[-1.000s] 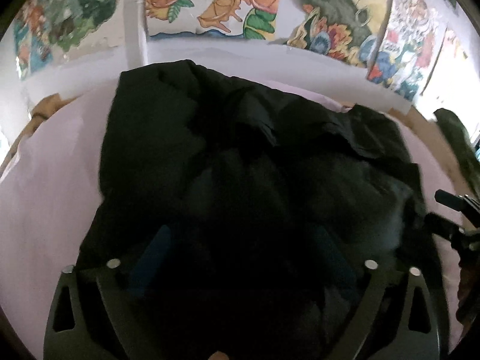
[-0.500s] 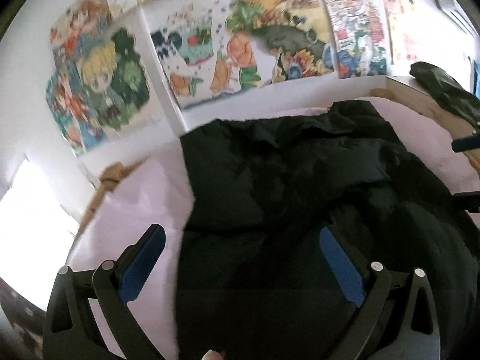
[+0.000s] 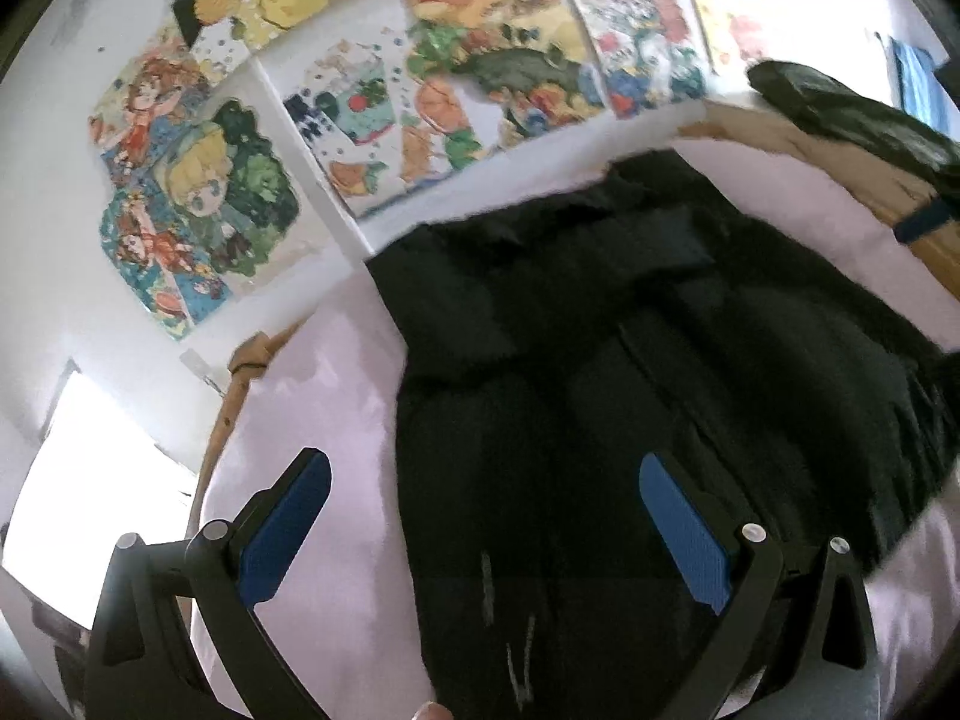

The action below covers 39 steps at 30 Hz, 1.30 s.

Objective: Fold large clothes

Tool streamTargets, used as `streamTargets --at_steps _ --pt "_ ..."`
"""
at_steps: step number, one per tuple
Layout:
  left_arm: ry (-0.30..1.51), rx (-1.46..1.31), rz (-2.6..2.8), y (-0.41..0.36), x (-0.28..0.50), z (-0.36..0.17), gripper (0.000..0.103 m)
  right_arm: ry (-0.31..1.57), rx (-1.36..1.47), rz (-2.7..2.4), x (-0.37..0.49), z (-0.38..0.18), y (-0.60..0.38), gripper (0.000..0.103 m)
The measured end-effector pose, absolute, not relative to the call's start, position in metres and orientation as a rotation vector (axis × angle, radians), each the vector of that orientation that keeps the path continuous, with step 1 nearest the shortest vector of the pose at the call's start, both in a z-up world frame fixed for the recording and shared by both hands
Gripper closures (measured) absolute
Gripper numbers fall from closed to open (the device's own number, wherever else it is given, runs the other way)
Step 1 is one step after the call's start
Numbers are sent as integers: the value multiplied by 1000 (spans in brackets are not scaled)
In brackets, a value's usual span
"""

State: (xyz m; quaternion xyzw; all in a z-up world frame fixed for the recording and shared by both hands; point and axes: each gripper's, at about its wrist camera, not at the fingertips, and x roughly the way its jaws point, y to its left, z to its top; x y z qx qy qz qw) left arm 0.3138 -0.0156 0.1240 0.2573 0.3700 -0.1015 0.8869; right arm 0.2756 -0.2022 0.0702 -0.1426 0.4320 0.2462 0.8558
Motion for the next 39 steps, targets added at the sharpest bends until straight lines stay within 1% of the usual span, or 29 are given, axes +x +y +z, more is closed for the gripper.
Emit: streamTargets --at_steps 6,11,15,19,26,27,30,34,39 --pt "904 548 -369 -2 279 104 2 952 -353 583 240 52 -209 0" --pt "921 623 -440 6 256 80 2 992 -466 598 223 33 -217 0" --pt "871 769 -489 11 235 61 2 1009 -565 613 211 19 -221 0" --pt "894 801 -542 20 222 47 2 1048 -615 609 206 3 -224 0" --pt "1012 870 -512 35 220 12 2 1128 -701 584 201 -29 -225 0" --pt "1054 887 -515 38 220 9 2 1142 -708 578 201 -34 -225 0" --pt "1086 889 -510 46 223 3 2 1177 -722 567 201 -46 -226 0" --pt "1096 891 -466 48 225 0 2 1180 -722 559 203 -52 -228 0" --pt "1038 951 -402 46 226 -5 2 1169 -709 547 204 -52 -228 0"
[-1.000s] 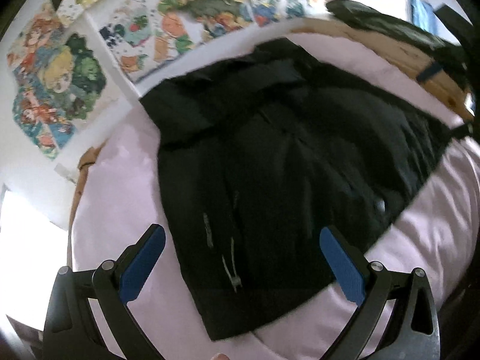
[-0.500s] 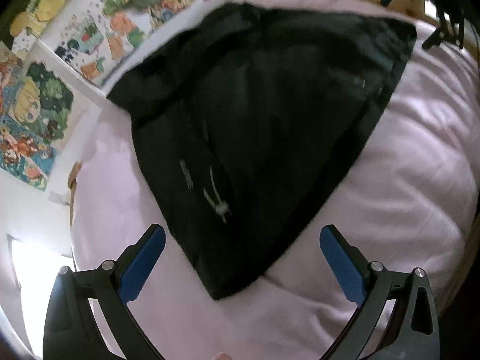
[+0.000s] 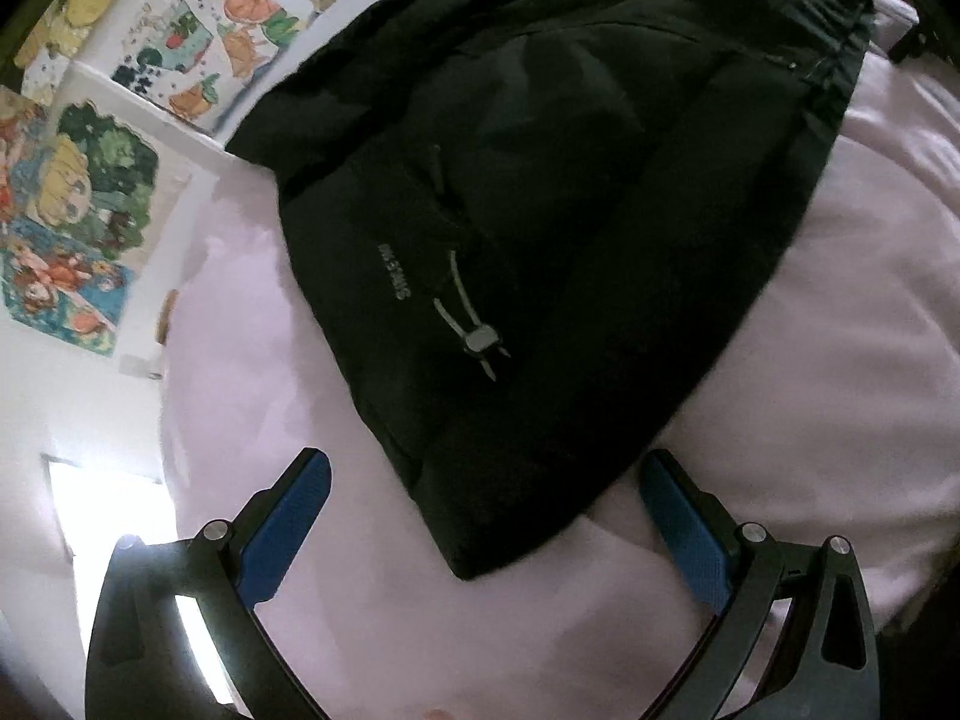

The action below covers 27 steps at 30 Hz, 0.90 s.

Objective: Fold large clothes

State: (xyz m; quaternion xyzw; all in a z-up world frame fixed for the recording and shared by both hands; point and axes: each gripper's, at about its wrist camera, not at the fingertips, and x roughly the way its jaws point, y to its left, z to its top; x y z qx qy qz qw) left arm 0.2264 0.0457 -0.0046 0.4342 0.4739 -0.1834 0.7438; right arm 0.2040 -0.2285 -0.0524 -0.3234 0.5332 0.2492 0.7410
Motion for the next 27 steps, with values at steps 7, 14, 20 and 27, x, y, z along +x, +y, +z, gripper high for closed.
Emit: streamTargets --at_steps 7,14,20,27 --pt "938 984 -379 44 225 0 23 1125 -716 532 201 -56 -227 0" --pt "900 911 -463 32 221 19 81 1113 -723 505 200 -56 -225 0" --pt "815 847 -442 26 226 44 87 1094 -665 433 205 -51 -233 0" --pt "715 775 -388 19 228 73 94 1006 -693 404 198 -50 -234 28"
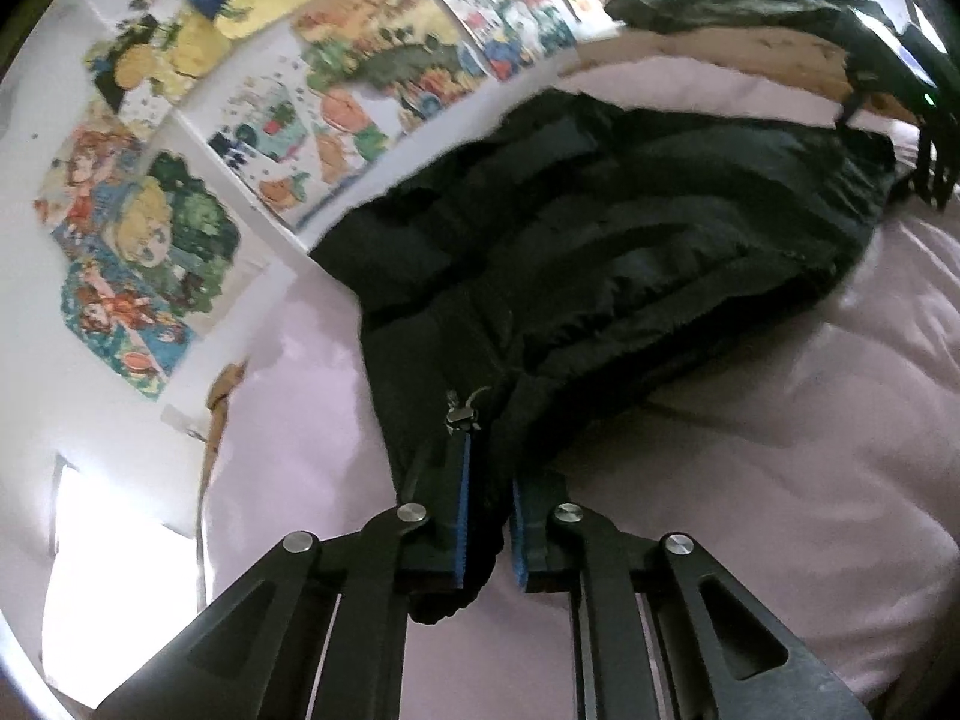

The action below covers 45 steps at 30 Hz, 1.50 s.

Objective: Fold large clothes

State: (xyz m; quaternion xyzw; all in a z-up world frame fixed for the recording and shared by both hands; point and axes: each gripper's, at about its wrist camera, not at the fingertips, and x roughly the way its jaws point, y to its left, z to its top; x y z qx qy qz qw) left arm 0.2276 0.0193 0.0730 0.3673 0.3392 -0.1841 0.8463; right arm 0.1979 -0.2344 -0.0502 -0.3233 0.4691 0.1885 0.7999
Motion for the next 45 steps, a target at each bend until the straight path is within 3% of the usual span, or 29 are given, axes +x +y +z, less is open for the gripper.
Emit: streamTargets --at_steps 1,3,5,9,11,19,22,25,29,35,38,40,42,45 --pt "707 768 -381 19 227 76 95 993 -709 406 195 -50 -233 31" --pt "694 770 -372 18 225 78 96 955 -737 388 187 -47 -230 54" --pt "656 797 -368 14 218 83 97 917 -749 370 187 -43 -237 68" --pt "535 826 -366 8 202 104 97 910 -687 389 191 -30 -251 88" --pt "512 807 -358 7 197 118 98 881 -695 390 188 -20 -255 92" --pt "470 769 -386 13 164 169 103 762 -629 389 145 42 -270 96" --pt "357 704 -372 19 142 211 103 721 -587 373 128 65 -278 97" --pt "357 670 -376 20 140 236 103 694 -557 401 114 78 -272 97" --pt "506 648 -474 15 154 221 103 710 -610 387 116 68 -254 97" --pt "818 687 -677 7 173 153 100 718 -509 366 125 74 -268 97" --pt "924 780 -771 1 171 114 87 726 -513 364 128 71 -267 97" --pt "974 804 -836 -6 162 99 67 735 -507 361 129 69 -266 97" --pt "982 841 -882 -10 155 88 54 743 -504 359 131 66 -267 97" --pt "977 909 -902 -15 146 74 47 752 -507 357 132 64 -268 97"
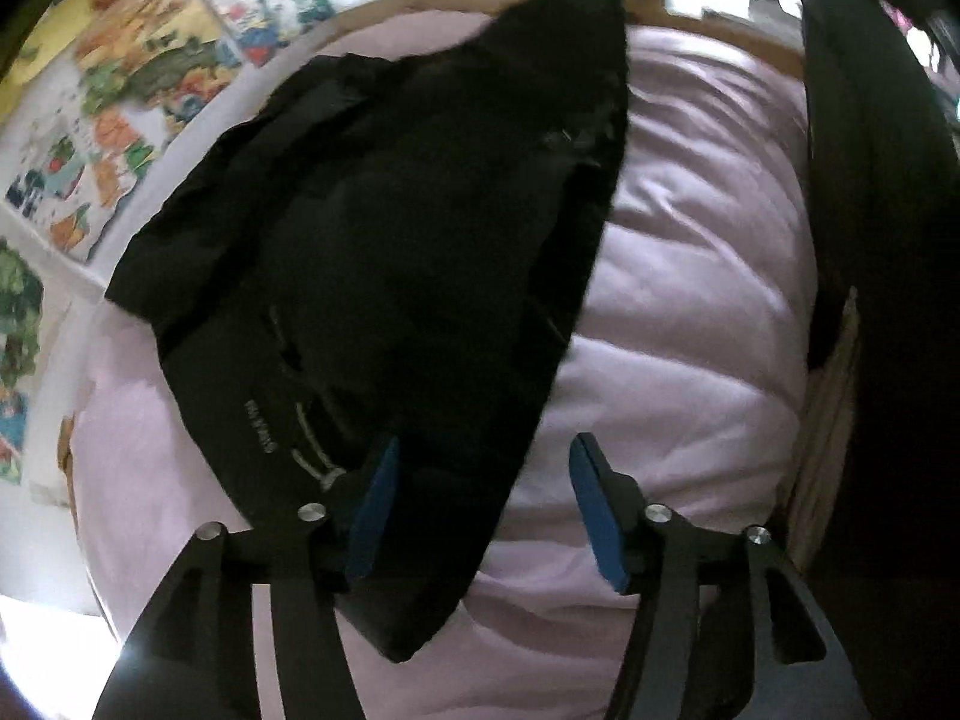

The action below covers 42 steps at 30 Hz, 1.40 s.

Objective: Fold large clothes

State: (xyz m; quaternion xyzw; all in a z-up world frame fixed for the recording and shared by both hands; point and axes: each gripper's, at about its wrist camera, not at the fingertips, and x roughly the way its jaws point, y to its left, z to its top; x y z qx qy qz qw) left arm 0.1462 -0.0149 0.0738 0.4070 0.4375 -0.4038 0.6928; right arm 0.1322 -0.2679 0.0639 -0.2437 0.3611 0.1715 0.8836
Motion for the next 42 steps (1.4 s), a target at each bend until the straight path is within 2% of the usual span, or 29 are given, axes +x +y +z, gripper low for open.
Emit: streamTargets --at_steps 3,11,12,13,16,19,31,35,42 --pt "960 992 -869 -11 142 60 44 754 -509 357 134 63 -268 97" --pt "920 1165 -766 -1 131 28 44 744 -515 353 135 59 -269 97" --pt "912 1163 -754 2 132 28 51 743 -516 350 135 59 -269 97" --pt "907 1161 -741 8 134 29 66 741 -519 347 134 58 -268 97" --pt "905 1081 -702 19 146 37 89 736 -524 343 133 58 -267 97" --pt "843 993 -649 23 156 58 97 717 -520 324 132 59 -268 97" --pt "448 622 -456 45 169 183 100 460 -448 185 106 108 -288 98" --pt "408 589 -426 32 161 201 100 413 -418 153 105 122 -294 98" --pt "427 513 -330 9 221 225 100 472 -411 83 168 133 -297 98"
